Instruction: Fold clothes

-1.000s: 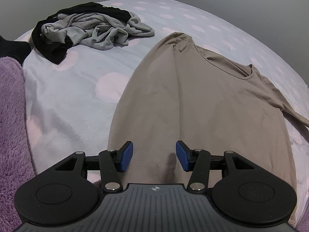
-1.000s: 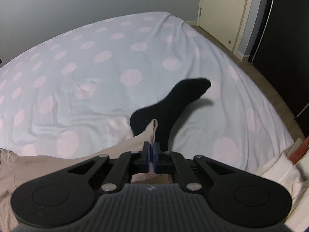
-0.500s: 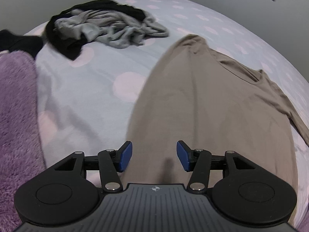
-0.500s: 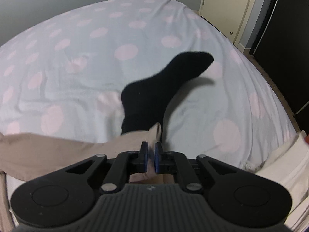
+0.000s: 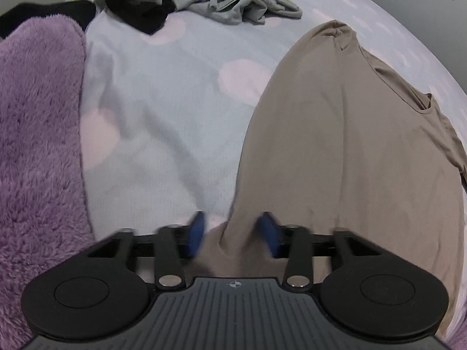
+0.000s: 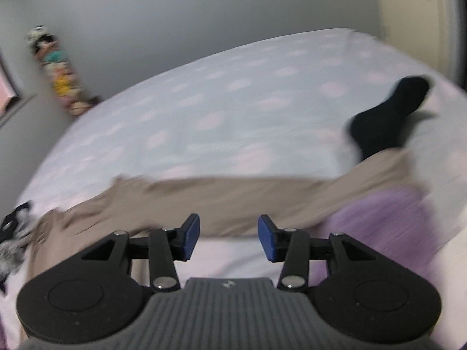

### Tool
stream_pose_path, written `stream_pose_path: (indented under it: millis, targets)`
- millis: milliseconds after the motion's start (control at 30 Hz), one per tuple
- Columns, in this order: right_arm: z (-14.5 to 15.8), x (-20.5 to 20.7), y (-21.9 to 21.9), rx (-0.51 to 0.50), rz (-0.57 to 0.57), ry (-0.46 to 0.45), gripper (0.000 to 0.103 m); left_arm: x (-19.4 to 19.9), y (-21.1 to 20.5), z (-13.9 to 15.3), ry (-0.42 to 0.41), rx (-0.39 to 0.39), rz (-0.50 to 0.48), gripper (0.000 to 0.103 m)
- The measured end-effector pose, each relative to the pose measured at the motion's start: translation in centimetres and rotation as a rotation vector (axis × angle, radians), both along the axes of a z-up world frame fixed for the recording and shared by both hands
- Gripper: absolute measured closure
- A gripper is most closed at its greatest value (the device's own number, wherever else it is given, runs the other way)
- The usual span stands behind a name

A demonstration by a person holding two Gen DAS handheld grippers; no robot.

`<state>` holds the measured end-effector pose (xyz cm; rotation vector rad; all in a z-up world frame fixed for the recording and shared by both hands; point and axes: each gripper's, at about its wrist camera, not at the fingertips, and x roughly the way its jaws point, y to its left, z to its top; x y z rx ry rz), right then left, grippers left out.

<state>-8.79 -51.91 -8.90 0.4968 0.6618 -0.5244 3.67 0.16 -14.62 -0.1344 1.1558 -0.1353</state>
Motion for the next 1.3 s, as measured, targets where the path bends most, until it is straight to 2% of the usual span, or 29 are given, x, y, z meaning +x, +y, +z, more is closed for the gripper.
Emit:
stream_pose_path:
  millis: [33, 67, 267, 333, 367, 600, 800, 933, 1067, 1167, 1267, 1300]
  targets:
    - [-0.7, 0.2, 0.9, 0.006, 0.016, 0.002, 0.054, 0.0, 0.0, 0.0, -0.001, -0.015, -0.009, 0.096]
    - [-1.5, 0.5, 1.7, 0.011, 0.033, 0.004, 0.054, 0.0, 0.1, 0.2, -0.011, -0.028, -0.009, 0.099]
    - [-5.9, 1.8, 7.0, 0.046, 0.131, 0.017, 0.054, 0.5, 1.1, 3.6, -0.155, -0.096, 0.043, 0.101]
    - [-6.2, 1.9, 7.3, 0.043, 0.14, 0.012, 0.05, 1.8, 1.5, 5.4, -0.196, -0.11, 0.061, 0.101]
    - [-6.2, 1.8, 7.3, 0.044, 0.135, 0.011, 0.047, 2.7, 1.6, 6.3, -0.215, -0.106, 0.059, 0.101]
    - [-6.9, 2.1, 7.2, 0.044, 0.11, 0.029, 0.047, 9.4, 2.6, 12.9, -0.366, -0.004, 0.016, 0.101]
    - [-7.4, 2.7, 7.3, 0.034, 0.114, 0.065, 0.047, 16.0, 4.8, 15.6, -0.395, 0.099, 0.031, 0.101]
    - [-7.6, 2.9, 7.4, 0.028, 0.112, 0.088, 0.047, 20.0, 6.9, 15.2, -0.375, 0.171, 0.066, 0.101]
    - [-7.9, 3.3, 7.4, 0.025, 0.105, 0.114, 0.047, 23.6, 9.1, 12.1, -0.284, 0.22, 0.116, 0.101]
    - [-8.0, 3.7, 7.6, 0.012, 0.107, 0.132, 0.046, 24.5, 10.2, 9.7, -0.21, 0.237, 0.131, 0.099]
    - [-8.0, 3.9, 7.7, 0.002, 0.112, 0.143, 0.045, 23.7, 10.5, 8.6, -0.189, 0.249, 0.118, 0.088]
    - [-8.0, 3.9, 7.7, 0.0, 0.112, 0.144, 0.045, 23.0, 10.5, 8.6, -0.198, 0.254, 0.111, 0.078]
